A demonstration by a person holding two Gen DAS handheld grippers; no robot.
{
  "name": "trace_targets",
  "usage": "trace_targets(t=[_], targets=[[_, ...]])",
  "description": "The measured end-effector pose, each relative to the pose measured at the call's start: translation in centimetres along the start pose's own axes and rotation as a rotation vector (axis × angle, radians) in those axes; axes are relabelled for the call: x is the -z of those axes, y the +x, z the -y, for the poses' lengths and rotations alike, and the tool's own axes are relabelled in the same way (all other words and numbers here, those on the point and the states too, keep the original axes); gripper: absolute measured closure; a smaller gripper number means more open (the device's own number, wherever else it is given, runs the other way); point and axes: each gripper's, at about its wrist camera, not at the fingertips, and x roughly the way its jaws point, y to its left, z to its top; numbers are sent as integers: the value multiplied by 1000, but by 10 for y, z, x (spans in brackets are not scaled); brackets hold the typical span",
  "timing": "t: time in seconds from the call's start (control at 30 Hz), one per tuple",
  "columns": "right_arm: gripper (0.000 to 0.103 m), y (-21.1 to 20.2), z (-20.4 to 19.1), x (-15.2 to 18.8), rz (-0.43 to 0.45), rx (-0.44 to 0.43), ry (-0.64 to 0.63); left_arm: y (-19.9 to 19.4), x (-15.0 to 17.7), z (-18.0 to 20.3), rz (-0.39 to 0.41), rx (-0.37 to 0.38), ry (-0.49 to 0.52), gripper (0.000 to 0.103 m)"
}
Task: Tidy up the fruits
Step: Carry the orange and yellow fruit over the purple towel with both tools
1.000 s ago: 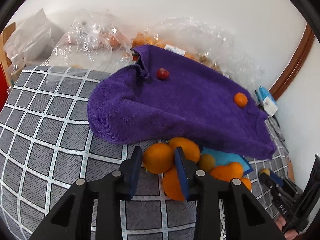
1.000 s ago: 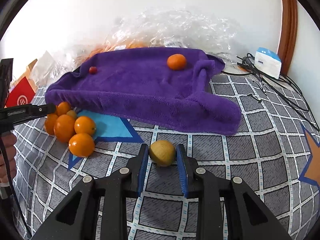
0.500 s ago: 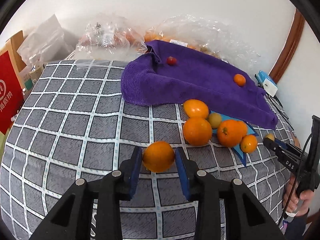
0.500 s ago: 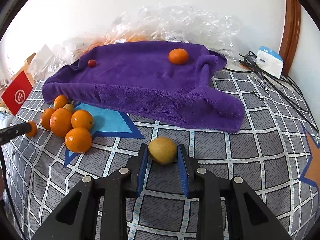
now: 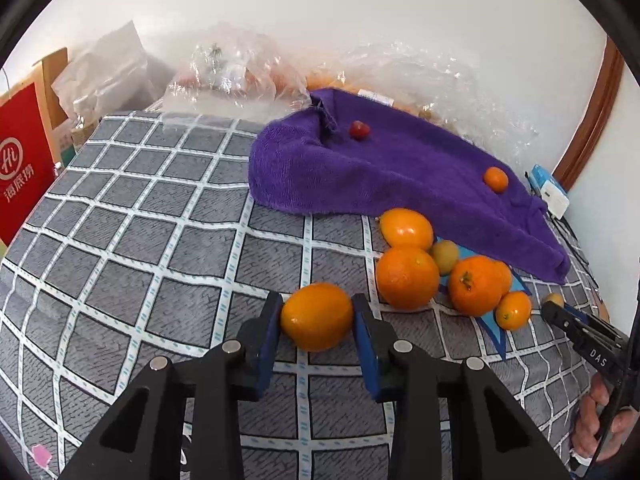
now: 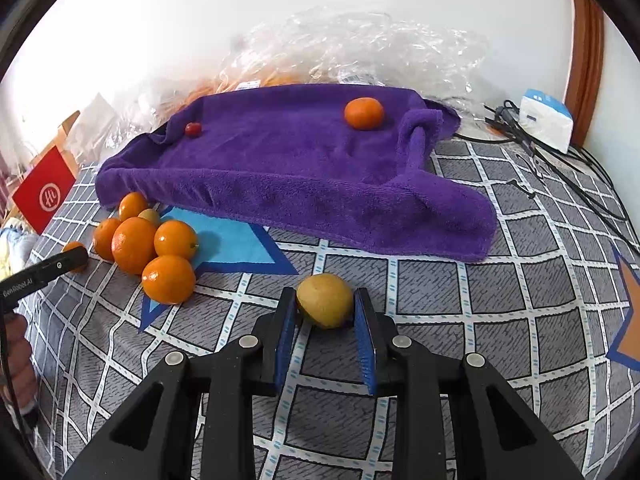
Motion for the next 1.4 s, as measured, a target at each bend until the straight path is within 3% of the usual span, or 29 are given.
trace_targets(t=[0.23, 0.53, 1.07, 1.4], targets=[[74, -1, -1, 0, 5, 6, 1, -3, 1, -16, 15, 76, -81, 70], [74, -2, 2, 0, 11, 10, 25, -12, 4, -15, 59, 39, -78, 70], [74, -14, 5, 1, 74, -14, 35, -37, 5, -7, 196, 42, -36, 70], [74, -28, 2, -1, 114, -21, 35, -43, 1, -16, 220, 65, -76, 70]])
